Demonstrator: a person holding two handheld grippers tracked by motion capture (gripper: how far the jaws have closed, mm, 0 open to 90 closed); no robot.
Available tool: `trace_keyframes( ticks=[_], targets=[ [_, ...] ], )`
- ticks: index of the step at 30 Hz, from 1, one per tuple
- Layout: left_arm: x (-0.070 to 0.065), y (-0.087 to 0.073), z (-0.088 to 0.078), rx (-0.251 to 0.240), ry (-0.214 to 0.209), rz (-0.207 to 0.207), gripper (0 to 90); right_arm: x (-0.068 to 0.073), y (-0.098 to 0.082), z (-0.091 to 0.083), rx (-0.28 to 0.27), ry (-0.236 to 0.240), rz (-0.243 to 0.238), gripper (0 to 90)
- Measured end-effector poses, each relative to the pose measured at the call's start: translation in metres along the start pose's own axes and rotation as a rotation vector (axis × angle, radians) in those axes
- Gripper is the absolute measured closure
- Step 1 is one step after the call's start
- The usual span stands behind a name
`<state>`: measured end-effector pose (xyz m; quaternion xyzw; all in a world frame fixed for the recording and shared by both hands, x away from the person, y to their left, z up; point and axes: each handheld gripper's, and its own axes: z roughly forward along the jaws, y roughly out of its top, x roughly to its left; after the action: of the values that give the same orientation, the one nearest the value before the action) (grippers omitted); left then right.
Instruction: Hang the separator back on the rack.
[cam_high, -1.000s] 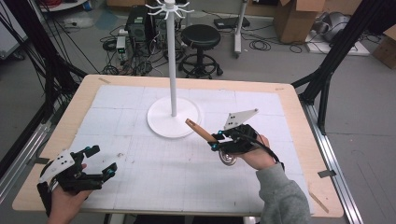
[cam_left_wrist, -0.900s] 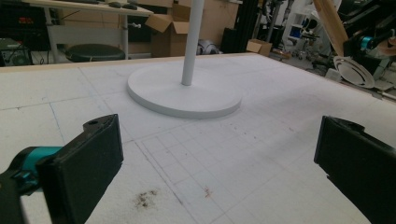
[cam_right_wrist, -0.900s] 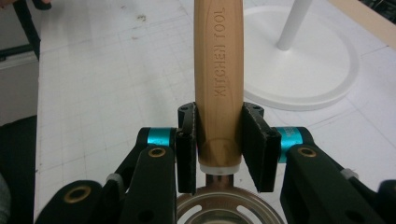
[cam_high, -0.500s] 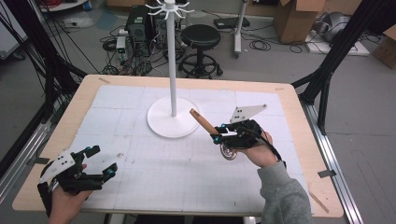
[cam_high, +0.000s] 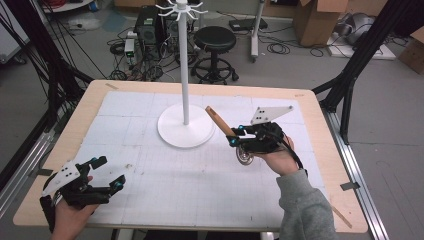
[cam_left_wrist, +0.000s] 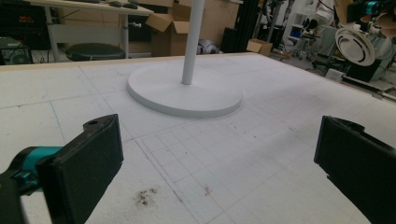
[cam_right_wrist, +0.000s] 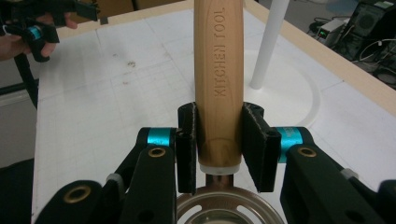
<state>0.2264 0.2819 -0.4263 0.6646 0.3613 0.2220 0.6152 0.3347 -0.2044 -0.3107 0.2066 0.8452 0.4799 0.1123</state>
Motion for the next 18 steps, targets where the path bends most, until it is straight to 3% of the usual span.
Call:
trace_keyframes(
  ticks=[18],
  targets=[
    [0.000, 0.000, -0.001, 0.000, 0.004, 0.003, 1.8, -0.001, 0.025, -0.010, -0.096, -0.062, 0.008, 68.8]
  ],
)
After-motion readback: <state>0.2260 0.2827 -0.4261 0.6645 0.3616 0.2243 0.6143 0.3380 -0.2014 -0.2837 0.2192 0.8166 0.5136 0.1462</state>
